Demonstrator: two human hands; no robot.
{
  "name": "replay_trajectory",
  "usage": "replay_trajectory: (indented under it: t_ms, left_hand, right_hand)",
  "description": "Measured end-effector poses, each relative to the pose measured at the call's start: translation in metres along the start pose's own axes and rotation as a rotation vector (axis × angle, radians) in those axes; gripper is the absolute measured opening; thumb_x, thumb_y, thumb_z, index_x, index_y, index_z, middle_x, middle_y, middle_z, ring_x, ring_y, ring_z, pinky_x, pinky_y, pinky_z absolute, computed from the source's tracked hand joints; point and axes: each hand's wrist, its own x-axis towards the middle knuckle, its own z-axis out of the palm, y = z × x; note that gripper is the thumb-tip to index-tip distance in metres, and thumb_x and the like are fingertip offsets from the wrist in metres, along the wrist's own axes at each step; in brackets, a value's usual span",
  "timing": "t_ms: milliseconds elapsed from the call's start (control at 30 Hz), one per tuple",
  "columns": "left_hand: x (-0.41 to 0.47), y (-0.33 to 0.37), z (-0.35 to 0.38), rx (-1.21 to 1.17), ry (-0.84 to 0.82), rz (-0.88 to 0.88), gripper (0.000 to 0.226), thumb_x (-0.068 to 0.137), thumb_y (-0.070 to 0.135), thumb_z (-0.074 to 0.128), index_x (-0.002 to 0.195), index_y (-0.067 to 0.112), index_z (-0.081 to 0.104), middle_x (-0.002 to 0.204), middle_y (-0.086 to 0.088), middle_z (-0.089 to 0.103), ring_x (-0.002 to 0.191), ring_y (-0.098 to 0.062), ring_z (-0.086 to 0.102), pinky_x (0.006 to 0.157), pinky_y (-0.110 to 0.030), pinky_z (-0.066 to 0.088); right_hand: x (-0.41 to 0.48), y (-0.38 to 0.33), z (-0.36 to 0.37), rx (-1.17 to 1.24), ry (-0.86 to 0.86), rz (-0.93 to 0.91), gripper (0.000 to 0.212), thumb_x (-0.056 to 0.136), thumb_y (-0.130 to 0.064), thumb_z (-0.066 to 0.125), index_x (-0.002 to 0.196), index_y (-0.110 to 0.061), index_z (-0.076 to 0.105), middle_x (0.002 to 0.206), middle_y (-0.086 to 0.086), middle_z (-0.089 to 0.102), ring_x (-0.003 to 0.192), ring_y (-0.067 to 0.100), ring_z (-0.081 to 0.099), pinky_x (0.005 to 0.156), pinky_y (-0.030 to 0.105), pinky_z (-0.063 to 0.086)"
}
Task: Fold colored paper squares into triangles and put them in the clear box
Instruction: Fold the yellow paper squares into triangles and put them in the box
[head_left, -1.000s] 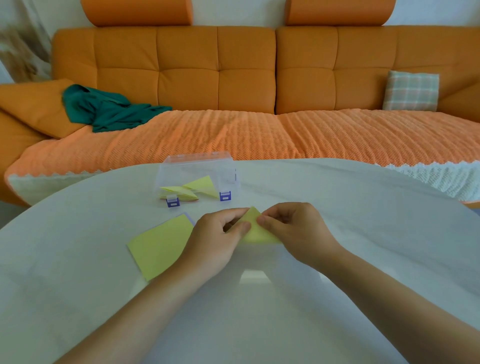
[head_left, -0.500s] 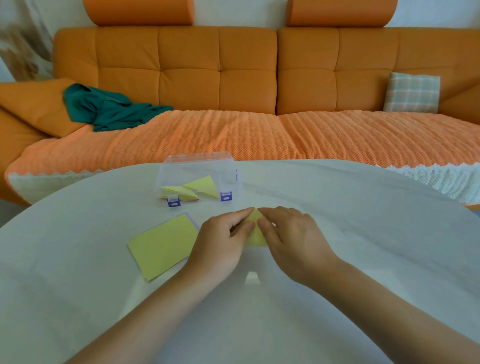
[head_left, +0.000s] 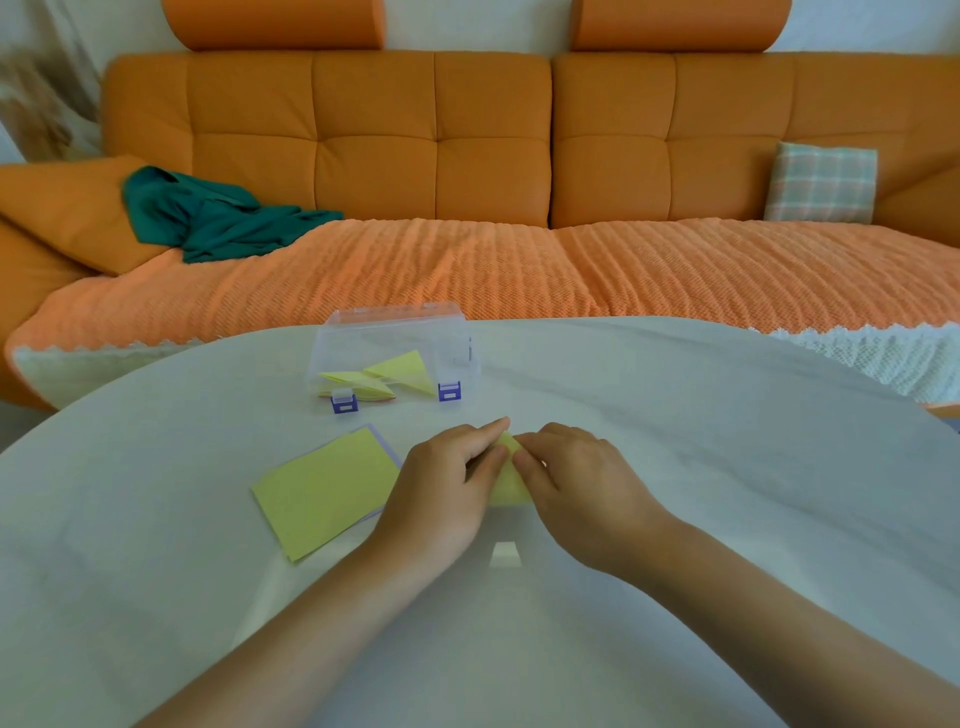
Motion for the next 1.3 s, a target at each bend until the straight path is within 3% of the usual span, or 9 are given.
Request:
replay_trajectory:
  t_ms: [133, 300, 433, 567, 767, 833, 1033, 1200, 1300]
  left_hand:
    - [0.001, 0.001, -0.003, -0.017, 0.028, -0.026, 0.035, 0.099, 0.025, 0.059, 0.133, 0.030, 0.062, 0.117, 0.019, 0.069, 0.097, 0.012, 0.057, 0.081, 0.002, 0.036]
    - [0.001, 0.002, -0.008, -0.064, 0.045, -0.045, 0.035, 0.096, 0.027, 0.063, 0.132, 0.032, 0.063, 0.087, 0.025, 0.067, 0.080, 0.011, 0.057, 0.073, -0.001, 0.037]
    - [0.000, 0.005, -0.006, -0.002, 0.040, 0.035, 0.032, 0.098, 0.020, 0.061, 0.129, 0.027, 0.067, 0.083, 0.008, 0.061, 0.076, 0.000, 0.053, 0.067, -0.007, 0.036]
    - [-0.002, 0.006, -0.003, 0.018, 0.030, 0.066, 0.031, 0.100, 0.017, 0.058, 0.128, 0.024, 0.067, 0.075, 0.009, 0.053, 0.072, 0.004, 0.050, 0.065, -0.007, 0.032]
    - [-0.001, 0.005, -0.003, 0.038, 0.019, 0.082, 0.029, 0.100, 0.019, 0.058, 0.125, 0.026, 0.069, 0.079, 0.005, 0.057, 0.073, 0.001, 0.051, 0.064, -0.009, 0.034]
    - [-0.001, 0.004, -0.002, 0.036, 0.021, 0.088, 0.026, 0.099, 0.021, 0.059, 0.121, 0.026, 0.071, 0.079, 0.003, 0.058, 0.073, -0.003, 0.051, 0.063, -0.011, 0.035]
    - [-0.002, 0.002, -0.001, 0.081, -0.055, 0.017, 0.023, 0.099, 0.027, 0.059, 0.117, 0.027, 0.074, 0.081, 0.005, 0.062, 0.076, -0.005, 0.055, 0.065, -0.013, 0.037]
    - [-0.005, 0.001, -0.008, 0.161, -0.209, -0.091, 0.030, 0.096, 0.032, 0.057, 0.125, 0.033, 0.067, 0.092, 0.016, 0.069, 0.087, 0.000, 0.061, 0.068, -0.009, 0.041]
    - [-0.006, -0.001, -0.012, 0.335, -0.184, -0.015, 0.033, 0.092, 0.035, 0.061, 0.125, 0.032, 0.063, 0.094, 0.015, 0.059, 0.088, -0.003, 0.052, 0.072, -0.015, 0.039]
  right_hand:
    - [0.004, 0.006, -0.002, 0.391, 0.094, 0.153, 0.019, 0.097, -0.039, 0.057, 0.087, -0.032, 0.072, 0.070, -0.021, 0.062, 0.066, -0.003, 0.056, 0.056, 0.015, 0.037]
    - [0.007, 0.008, -0.004, 0.558, 0.087, 0.218, 0.021, 0.094, -0.033, 0.063, 0.076, -0.028, 0.072, 0.068, -0.012, 0.067, 0.052, 0.000, 0.052, 0.046, 0.011, 0.038]
    - [0.003, 0.003, -0.004, 0.454, 0.047, 0.164, 0.020, 0.100, -0.036, 0.052, 0.090, -0.032, 0.069, 0.075, -0.018, 0.064, 0.065, 0.001, 0.056, 0.058, 0.018, 0.040]
    - [-0.001, -0.005, 0.000, 0.180, 0.030, 0.045, 0.032, 0.106, -0.031, 0.035, 0.097, -0.017, 0.062, 0.091, 0.000, 0.060, 0.088, 0.024, 0.057, 0.084, 0.040, 0.046]
    - [0.001, -0.002, -0.002, 0.111, -0.002, 0.055, 0.032, 0.106, -0.033, 0.034, 0.108, -0.024, 0.065, 0.093, -0.003, 0.057, 0.092, 0.021, 0.055, 0.089, 0.041, 0.045]
    - [0.003, 0.000, -0.004, 0.214, 0.040, 0.116, 0.027, 0.102, -0.038, 0.044, 0.110, -0.031, 0.069, 0.098, -0.009, 0.063, 0.093, 0.015, 0.058, 0.085, 0.034, 0.047]
    - [0.011, 0.009, -0.006, 0.418, -0.014, 0.280, 0.016, 0.088, -0.041, 0.066, 0.076, -0.031, 0.072, 0.070, -0.013, 0.066, 0.062, 0.002, 0.059, 0.050, 0.015, 0.040]
    - [0.013, 0.011, -0.004, 0.398, -0.133, 0.352, 0.013, 0.085, -0.036, 0.070, 0.076, -0.028, 0.076, 0.076, -0.009, 0.070, 0.069, 0.006, 0.060, 0.056, 0.020, 0.043]
    - [0.013, 0.008, -0.003, 0.323, -0.149, 0.369, 0.013, 0.084, -0.037, 0.069, 0.076, -0.029, 0.075, 0.073, -0.009, 0.067, 0.071, 0.011, 0.061, 0.059, 0.023, 0.043]
